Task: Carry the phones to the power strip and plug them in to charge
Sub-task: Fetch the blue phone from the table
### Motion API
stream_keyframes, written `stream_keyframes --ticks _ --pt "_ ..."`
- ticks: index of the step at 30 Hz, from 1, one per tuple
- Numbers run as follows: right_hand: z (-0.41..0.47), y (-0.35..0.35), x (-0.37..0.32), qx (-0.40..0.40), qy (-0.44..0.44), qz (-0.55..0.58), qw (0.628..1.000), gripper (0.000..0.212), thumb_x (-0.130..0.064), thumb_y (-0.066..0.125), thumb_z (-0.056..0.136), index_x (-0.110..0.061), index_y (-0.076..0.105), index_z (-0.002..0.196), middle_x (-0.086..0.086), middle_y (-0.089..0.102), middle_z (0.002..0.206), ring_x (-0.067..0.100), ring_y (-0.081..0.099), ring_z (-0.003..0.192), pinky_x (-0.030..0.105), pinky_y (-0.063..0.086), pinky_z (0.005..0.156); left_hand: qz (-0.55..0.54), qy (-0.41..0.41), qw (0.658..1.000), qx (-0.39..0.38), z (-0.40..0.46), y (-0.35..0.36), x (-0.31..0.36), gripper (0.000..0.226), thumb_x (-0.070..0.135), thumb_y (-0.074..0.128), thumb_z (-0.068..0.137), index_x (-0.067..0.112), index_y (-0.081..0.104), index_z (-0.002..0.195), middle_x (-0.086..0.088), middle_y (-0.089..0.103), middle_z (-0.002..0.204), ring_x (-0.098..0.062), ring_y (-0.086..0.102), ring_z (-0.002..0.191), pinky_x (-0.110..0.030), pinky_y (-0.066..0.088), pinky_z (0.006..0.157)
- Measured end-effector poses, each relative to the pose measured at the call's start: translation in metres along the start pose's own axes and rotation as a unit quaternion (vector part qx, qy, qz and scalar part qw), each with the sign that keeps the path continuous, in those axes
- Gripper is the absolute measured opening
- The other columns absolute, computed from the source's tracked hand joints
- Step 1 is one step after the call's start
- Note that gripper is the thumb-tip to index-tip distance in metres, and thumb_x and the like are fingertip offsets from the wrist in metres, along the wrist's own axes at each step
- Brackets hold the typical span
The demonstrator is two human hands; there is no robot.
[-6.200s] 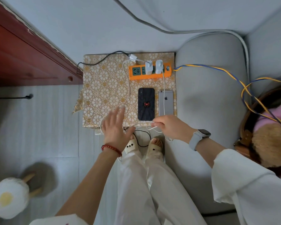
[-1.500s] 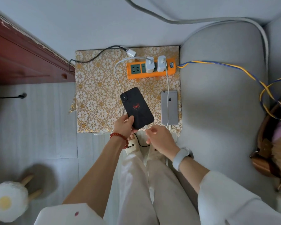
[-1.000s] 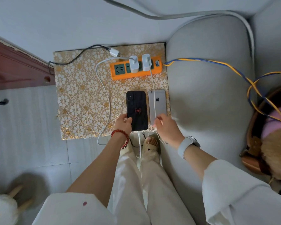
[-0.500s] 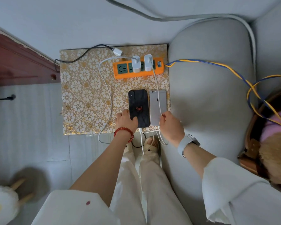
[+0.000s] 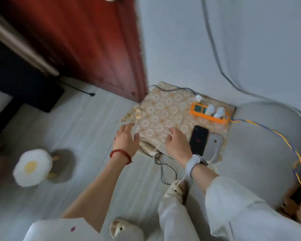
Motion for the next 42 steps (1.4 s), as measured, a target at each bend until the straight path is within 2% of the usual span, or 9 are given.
stream_keyframes --ticks 3,9,13,19,25,27,32,37,42 --pt "-0.034 0.045 -0.087 -0.052 -0.078 -0.021 0.995 0.035 -0.016 0.037 0.094 -0.008 0.048 0.126 0.014 0.058 0.125 0.032 0.055 0.113 0.038 0.045 0.091 -0.016 -0.032 0.996 0.076 -0.043 -0.079 -0.064 0.043 0.023 0.047 0.089 0.014 0.04 0.131 -0.012 0.042 0.137 -0.029 0.042 0.124 -0.046 0.036 0.103" --pt "-0.14 0.195 -0.242 -0.138 -0.217 -0.081 0.963 0.029 -0.012 0.042 0.09 -0.006 0.058 0.113 0.02 0.062 0.118 0.036 0.054 0.113 0.038 0.042 0.094 -0.047 -0.14 0.968 0.204 -0.178 -0.201 -0.24 0.044 0.022 0.049 0.088 0.013 0.042 0.13 -0.015 0.046 0.132 -0.033 0.043 0.121 -0.047 0.038 0.1" --pt "-0.248 0.324 -0.316 -0.263 -0.336 -0.154 0.891 0.029 -0.012 0.04 0.091 -0.006 0.058 0.114 0.02 0.062 0.119 0.036 0.054 0.112 0.037 0.042 0.092 -0.076 -0.273 0.919 0.275 -0.309 -0.244 -0.366 0.045 0.024 0.049 0.088 0.015 0.042 0.13 -0.013 0.046 0.133 -0.03 0.042 0.123 -0.044 0.038 0.101" --pt "-0.423 0.477 -0.379 -0.413 -0.491 -0.262 0.721 0.032 -0.015 0.038 0.093 -0.007 0.054 0.12 0.018 0.058 0.127 0.034 0.052 0.117 0.037 0.04 0.098 -0.14 -0.474 0.782 0.38 -0.509 -0.257 -0.488 0.045 0.026 0.047 0.089 0.014 0.04 0.132 -0.012 0.046 0.133 -0.029 0.042 0.124 -0.045 0.036 0.103" --pt "-0.574 0.598 -0.396 -0.488 -0.595 -0.331 0.546 0.035 -0.016 0.036 0.093 -0.008 0.054 0.122 0.016 0.058 0.127 0.032 0.052 0.117 0.035 0.039 0.098 -0.2 -0.613 0.615 0.454 -0.662 -0.236 -0.544 0.045 0.028 0.047 0.089 0.016 0.039 0.132 -0.01 0.044 0.136 -0.028 0.04 0.126 -0.046 0.035 0.104" --pt "-0.621 0.638 -0.404 -0.506 -0.622 -0.34 0.492 0.035 -0.018 0.036 0.093 -0.009 0.053 0.121 0.014 0.059 0.126 0.03 0.052 0.117 0.034 0.04 0.095 -0.208 -0.645 0.572 0.462 -0.699 -0.237 -0.568 0.046 0.029 0.047 0.089 0.016 0.039 0.132 -0.01 0.043 0.137 -0.028 0.039 0.126 -0.045 0.036 0.103" --pt "-0.721 0.727 -0.437 -0.529 -0.673 -0.337 0.391 0.033 -0.018 0.037 0.092 -0.01 0.053 0.12 0.014 0.061 0.123 0.03 0.054 0.115 0.033 0.042 0.091 -0.216 -0.689 0.476 0.503 -0.781 -0.273 -0.645 0.047 0.029 0.048 0.088 0.015 0.039 0.132 -0.012 0.042 0.138 -0.03 0.039 0.127 -0.042 0.035 0.105" --pt "-0.816 0.797 -0.467 -0.538 -0.71 -0.323 0.318 0.032 -0.014 0.039 0.091 -0.007 0.056 0.117 0.017 0.063 0.119 0.033 0.056 0.11 0.036 0.044 0.091 -0.217 -0.699 0.418 0.539 -0.853 -0.311 -0.704 0.047 0.028 0.048 0.088 0.015 0.039 0.132 -0.012 0.043 0.138 -0.029 0.039 0.128 -0.041 0.035 0.105" --pt "-0.925 0.869 -0.461 -0.555 -0.722 -0.32 0.26 0.033 -0.014 0.039 0.091 -0.007 0.054 0.119 0.018 0.061 0.121 0.034 0.055 0.112 0.039 0.045 0.095 -0.211 -0.715 0.356 0.564 -0.947 -0.308 -0.757 0.046 0.026 0.048 0.088 0.015 0.04 0.131 -0.012 0.044 0.137 -0.029 0.039 0.127 -0.04 0.035 0.105"
Point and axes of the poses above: each hand's wrist, its own z-axis towards the middle knuckle, its own y-axis out of the palm, x = y × z, the point moved 1 cm from there along z, towards the middle knuckle
